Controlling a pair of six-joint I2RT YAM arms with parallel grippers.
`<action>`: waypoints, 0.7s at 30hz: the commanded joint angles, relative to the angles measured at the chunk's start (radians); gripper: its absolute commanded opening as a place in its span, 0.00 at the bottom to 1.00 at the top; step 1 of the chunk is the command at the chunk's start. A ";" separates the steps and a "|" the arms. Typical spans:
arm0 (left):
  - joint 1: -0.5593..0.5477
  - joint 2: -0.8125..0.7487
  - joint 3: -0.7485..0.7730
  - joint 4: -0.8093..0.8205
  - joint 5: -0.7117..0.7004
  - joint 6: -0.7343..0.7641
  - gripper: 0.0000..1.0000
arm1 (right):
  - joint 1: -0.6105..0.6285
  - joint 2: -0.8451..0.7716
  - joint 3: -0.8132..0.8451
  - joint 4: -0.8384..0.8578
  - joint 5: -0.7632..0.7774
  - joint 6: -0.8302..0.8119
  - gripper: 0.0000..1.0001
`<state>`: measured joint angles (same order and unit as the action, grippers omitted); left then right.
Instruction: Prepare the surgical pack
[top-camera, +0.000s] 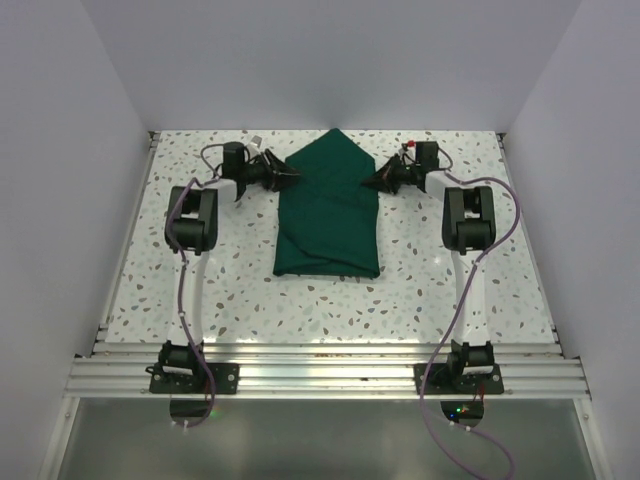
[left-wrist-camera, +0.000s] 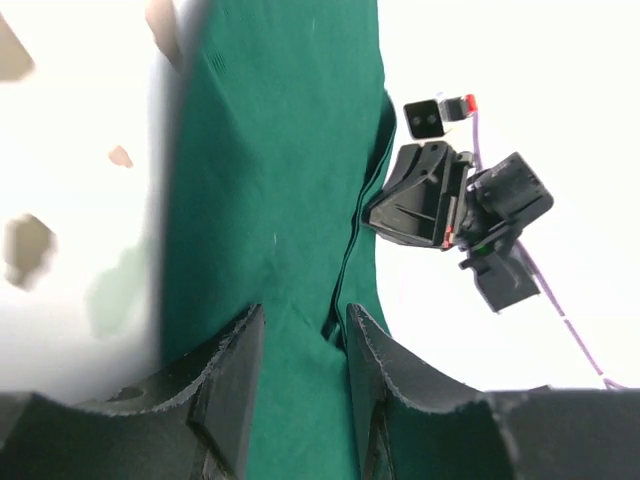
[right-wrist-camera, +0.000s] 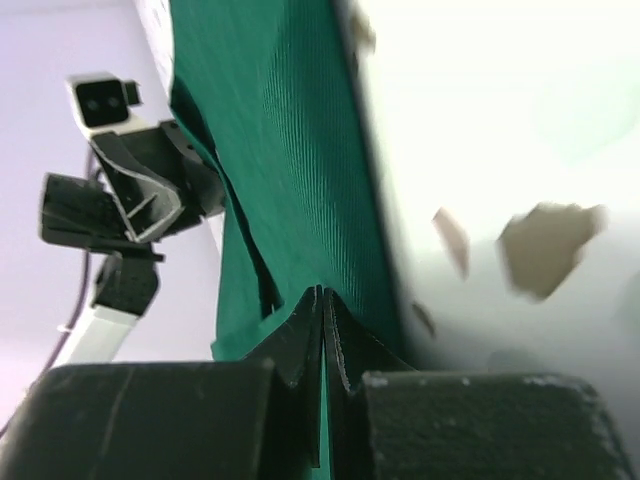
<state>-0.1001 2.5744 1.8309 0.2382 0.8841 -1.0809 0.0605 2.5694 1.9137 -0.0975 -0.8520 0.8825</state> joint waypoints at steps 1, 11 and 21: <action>0.036 0.055 0.013 0.211 -0.025 -0.125 0.43 | -0.039 0.072 0.041 0.077 0.087 0.059 0.00; 0.054 0.239 0.273 0.260 -0.080 -0.260 0.46 | -0.050 0.210 0.315 0.101 0.180 0.133 0.04; 0.071 0.086 0.236 0.189 -0.235 -0.068 0.70 | -0.059 0.177 0.395 0.199 0.246 0.165 0.16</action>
<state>-0.0525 2.7777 2.1311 0.4702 0.7498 -1.2987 0.0116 2.8243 2.3379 0.0345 -0.6674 1.0489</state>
